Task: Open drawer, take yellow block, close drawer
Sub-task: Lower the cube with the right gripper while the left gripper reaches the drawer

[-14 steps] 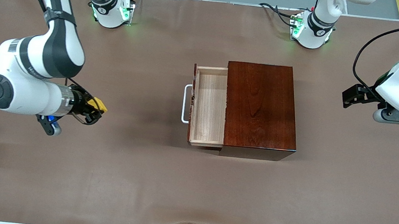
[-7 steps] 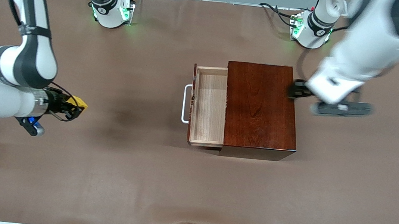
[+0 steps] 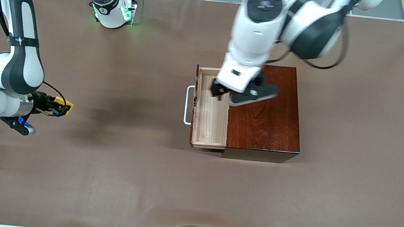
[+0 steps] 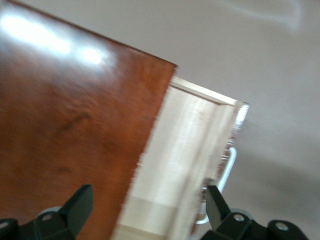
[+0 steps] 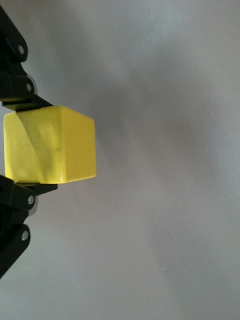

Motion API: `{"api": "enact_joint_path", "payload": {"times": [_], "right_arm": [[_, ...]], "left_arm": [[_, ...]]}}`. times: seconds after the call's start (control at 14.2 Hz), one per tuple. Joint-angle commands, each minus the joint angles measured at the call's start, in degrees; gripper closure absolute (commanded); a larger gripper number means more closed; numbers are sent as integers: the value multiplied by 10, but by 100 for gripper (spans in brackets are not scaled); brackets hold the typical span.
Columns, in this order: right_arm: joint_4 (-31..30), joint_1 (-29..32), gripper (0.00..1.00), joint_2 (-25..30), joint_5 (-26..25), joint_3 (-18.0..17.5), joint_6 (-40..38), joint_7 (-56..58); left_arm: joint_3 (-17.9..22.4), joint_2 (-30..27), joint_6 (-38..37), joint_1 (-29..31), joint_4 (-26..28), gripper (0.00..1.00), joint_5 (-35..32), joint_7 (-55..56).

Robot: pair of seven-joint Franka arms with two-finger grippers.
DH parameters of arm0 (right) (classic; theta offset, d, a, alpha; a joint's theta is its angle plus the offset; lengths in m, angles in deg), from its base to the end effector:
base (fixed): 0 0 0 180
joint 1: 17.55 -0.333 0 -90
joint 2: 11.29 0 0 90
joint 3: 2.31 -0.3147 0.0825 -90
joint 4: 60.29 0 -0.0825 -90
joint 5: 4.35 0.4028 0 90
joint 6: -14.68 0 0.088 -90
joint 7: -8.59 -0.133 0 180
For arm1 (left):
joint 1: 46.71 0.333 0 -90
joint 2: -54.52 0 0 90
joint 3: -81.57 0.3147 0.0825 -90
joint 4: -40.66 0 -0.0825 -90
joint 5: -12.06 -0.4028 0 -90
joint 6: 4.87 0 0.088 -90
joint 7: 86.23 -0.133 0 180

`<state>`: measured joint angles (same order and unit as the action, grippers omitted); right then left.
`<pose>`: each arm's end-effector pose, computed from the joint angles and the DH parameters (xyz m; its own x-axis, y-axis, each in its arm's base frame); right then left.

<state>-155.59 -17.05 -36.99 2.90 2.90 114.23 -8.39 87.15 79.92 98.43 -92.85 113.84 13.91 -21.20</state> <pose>0.6310 -0.0443 0.2894 0.8382 -0.4021 -0.3685 -0.4177 -0.9077 0.0402 0.5351 -0.4795 0.4792 0.9107 0.4107 0.0444 0.4071 -0.9105 0.0722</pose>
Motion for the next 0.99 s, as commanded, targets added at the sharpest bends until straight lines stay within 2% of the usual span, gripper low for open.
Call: {"api": "enact_joint_path", "payload": {"times": [0.0, 0.21, 0.42, 0.56, 0.92], "right_arm": [[-28, 33, 100, 9, -22, -11, 28, 69], [-51, 56, 100, -9, -22, -11, 72, 146], [-57, 67, 100, -33, -29, -11, 93, 149], [-58, 73, 100, -47, -36, -11, 101, 170], [-58, 92, 100, -81, -36, -12, 126, 200]], "left_arm": [[9, 55, 42, -23, -43, 0, -3, 76], [11, 91, 94, -61, -44, 0, -5, 153], [22, 119, 100, -90, -44, 0, -13, 161], [40, 131, 144, -112, -48, 0, -12, 212], [38, 156, 186, -134, -48, 0, -11, 283]]}}
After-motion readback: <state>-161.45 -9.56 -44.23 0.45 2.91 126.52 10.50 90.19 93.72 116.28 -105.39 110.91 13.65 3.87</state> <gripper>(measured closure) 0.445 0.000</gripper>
